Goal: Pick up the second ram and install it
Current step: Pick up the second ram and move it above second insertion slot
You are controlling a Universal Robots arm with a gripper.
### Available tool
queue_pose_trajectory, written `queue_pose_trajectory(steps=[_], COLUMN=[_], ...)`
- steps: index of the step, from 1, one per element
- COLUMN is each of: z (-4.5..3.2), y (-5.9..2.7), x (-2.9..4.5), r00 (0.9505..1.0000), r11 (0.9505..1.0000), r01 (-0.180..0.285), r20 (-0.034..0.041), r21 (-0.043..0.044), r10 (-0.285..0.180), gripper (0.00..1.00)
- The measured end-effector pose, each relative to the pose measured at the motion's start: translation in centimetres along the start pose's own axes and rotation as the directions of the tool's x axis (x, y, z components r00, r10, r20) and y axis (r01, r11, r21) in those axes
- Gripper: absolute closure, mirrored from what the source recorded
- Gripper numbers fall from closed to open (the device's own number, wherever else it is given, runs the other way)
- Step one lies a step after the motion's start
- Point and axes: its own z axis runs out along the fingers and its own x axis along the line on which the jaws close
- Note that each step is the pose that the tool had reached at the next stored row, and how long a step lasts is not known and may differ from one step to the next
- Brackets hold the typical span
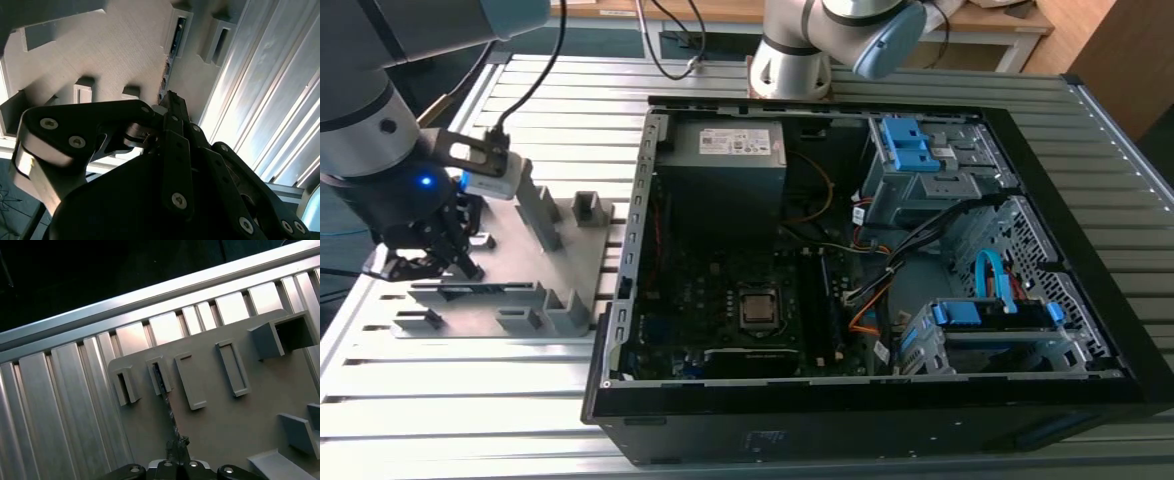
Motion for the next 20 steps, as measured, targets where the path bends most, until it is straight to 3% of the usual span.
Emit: queue_pose_trajectory(steps=[20], z=[0.0], y=[0.0], x=[0.0], r00=[0.9957], r11=[0.9957], r01=[0.092], r20=[-0.0031], r21=[0.0005], r10=[-0.092], gripper=[0.9])
